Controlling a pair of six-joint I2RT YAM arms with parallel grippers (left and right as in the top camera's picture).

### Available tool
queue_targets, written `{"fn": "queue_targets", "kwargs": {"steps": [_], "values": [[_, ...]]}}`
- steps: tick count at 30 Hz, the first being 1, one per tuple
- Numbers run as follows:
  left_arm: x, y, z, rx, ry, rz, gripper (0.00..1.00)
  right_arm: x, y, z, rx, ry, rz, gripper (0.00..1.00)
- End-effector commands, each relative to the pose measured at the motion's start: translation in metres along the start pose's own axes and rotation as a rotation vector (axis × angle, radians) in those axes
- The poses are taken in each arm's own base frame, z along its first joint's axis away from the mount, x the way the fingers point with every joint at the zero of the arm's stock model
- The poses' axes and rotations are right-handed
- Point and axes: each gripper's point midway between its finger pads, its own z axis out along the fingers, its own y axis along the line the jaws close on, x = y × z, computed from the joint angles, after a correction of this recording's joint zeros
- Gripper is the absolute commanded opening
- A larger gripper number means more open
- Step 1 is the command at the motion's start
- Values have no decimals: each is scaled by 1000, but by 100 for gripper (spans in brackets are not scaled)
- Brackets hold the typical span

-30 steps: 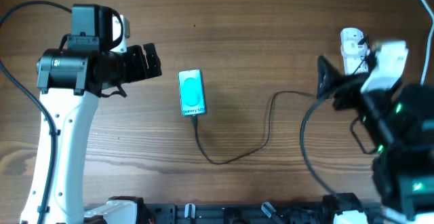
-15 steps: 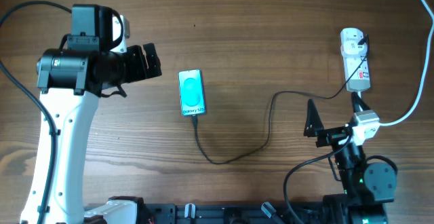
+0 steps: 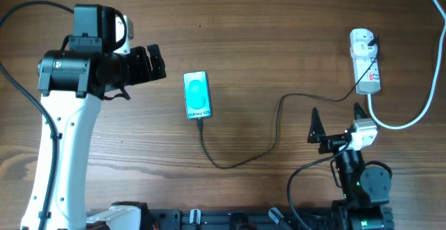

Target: Plug charger to phone and switch on socket

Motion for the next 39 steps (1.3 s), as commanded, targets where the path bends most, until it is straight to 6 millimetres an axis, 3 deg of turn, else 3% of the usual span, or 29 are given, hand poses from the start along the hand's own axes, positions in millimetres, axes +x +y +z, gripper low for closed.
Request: {"fn": "queue_targets", "kwargs": {"steps": [1,39], "values": [[-5,1,-6,-1,-25,7,100,-3,-3,-1,13,-16,12,100],[-5,0,-12,4,-43,9,100,-2,-3,-1,13,-15,12,100]]}}
